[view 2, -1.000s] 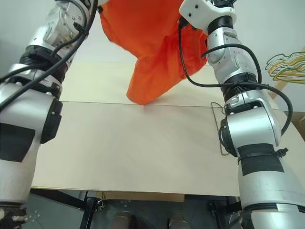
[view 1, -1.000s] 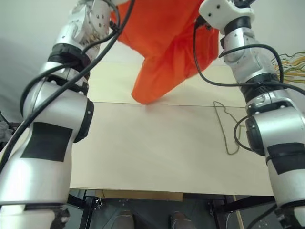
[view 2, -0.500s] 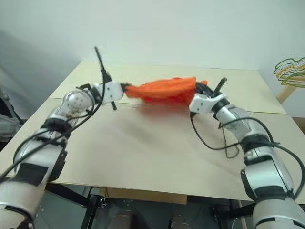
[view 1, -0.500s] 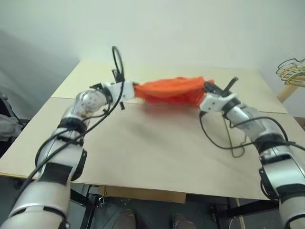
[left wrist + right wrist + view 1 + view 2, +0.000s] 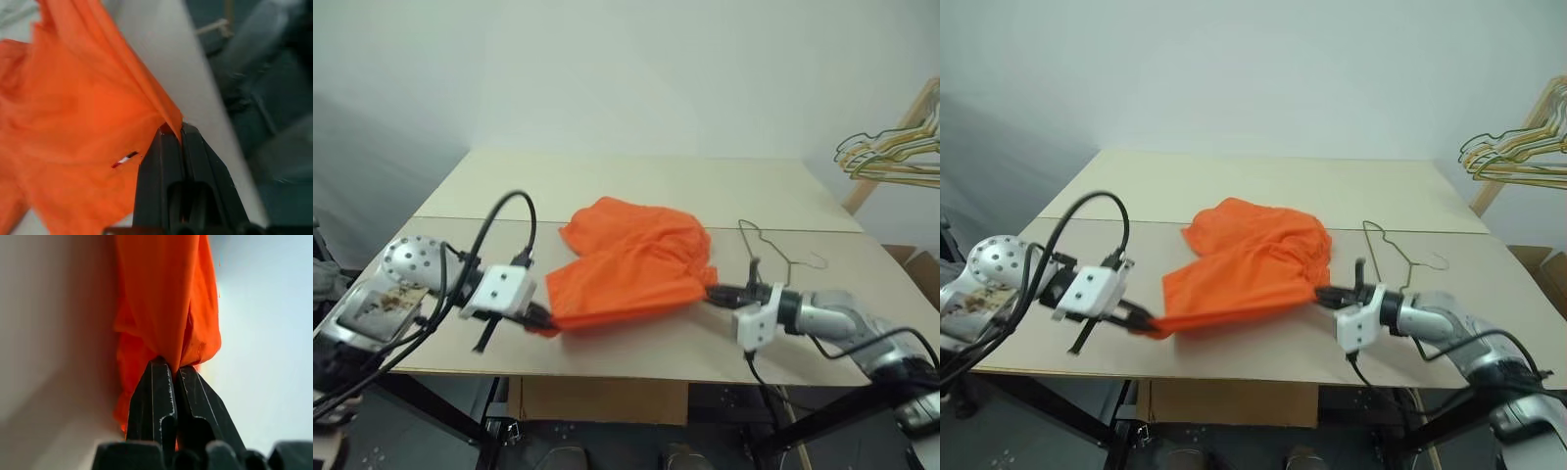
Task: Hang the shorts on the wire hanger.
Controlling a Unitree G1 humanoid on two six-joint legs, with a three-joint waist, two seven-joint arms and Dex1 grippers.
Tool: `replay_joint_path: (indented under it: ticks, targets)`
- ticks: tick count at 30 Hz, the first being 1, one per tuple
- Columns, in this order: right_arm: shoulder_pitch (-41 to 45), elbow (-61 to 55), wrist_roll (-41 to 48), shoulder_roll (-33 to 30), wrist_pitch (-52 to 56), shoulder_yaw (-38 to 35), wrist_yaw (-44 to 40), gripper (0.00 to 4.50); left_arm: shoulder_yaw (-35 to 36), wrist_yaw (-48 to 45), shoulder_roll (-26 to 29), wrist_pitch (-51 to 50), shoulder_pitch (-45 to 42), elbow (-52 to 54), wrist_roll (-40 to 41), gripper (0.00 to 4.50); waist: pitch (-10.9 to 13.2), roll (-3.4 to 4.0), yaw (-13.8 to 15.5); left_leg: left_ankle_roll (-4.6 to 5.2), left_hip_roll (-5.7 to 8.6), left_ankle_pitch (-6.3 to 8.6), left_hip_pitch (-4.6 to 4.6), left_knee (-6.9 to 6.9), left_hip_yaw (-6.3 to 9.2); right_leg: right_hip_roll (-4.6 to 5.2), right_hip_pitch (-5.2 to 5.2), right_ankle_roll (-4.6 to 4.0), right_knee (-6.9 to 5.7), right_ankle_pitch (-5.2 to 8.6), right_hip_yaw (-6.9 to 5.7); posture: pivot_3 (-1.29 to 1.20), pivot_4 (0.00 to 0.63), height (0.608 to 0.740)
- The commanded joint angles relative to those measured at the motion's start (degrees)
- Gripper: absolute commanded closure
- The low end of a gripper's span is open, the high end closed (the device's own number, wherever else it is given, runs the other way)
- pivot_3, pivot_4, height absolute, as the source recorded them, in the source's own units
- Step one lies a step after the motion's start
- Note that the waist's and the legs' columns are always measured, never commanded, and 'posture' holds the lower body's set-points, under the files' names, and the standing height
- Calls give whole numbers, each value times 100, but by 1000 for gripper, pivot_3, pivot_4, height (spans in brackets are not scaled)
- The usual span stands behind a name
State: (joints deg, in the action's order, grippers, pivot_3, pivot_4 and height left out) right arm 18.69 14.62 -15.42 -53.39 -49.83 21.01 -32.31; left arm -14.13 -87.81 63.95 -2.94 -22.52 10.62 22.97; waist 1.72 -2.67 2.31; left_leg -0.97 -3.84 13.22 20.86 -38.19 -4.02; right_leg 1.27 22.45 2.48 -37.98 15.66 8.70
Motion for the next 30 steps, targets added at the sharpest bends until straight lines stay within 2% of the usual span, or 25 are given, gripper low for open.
replay_joint_path:
  ticks: [1,5,12,16,21,22,25,30]
  targets:
    - [-335,-408,177,-477,461,-253,-556,4500,271,-276,266,-392,218,472,250,4483,0,0,-15,0,0,0,-5,0,0,1,-7,0,1,1,0,173,0,740]
    - [-768,-767,-80,-603,622,-425,-567,4500,324,-241,341,-875,584,1095,503,4483,-1,-2,-29,8,0,5,1,3,1,3,-4,2,2,6,-1,158,0,740]
    - [-955,-935,-807,-475,1018,-609,-108,4500,254,-65,168,-897,689,1252,260,4483,-1,-2,-76,11,1,7,4,3,2,1,1,1,0,8,-1,144,0,740]
    - [-1119,-960,-857,-615,883,-621,-68,4500,251,-74,118,-1239,647,1425,489,4483,-1,-2,-83,11,3,7,27,3,2,2,21,1,4,8,-2,139,0,740]
    - [-1338,-1196,-689,-665,1034,-674,-222,4500,128,-43,-28,-786,717,1301,44,4483,0,-2,-132,11,2,7,27,3,3,2,23,1,3,8,-2,135,0,740]
    - [-1460,-1365,-525,-698,1133,-678,-366,4236,118,-31,-57,-742,719,1258,-26,4495,0,-3,-146,11,3,7,27,3,3,2,22,1,3,8,-2,130,0,740]
    - [-1886,-1975,80,-846,1454,-719,-809,3447,168,-254,-15,-559,741,1074,-70,3911,0,-4,-136,12,5,8,26,3,6,4,17,2,6,9,-3,128,0,740]
    - [-2707,-3033,929,-1115,2241,-1091,-1329,1813,232,-469,410,-36,791,619,-42,2396,1,-4,-193,13,1,9,24,6,8,2,18,3,4,11,-5,124,0,740]
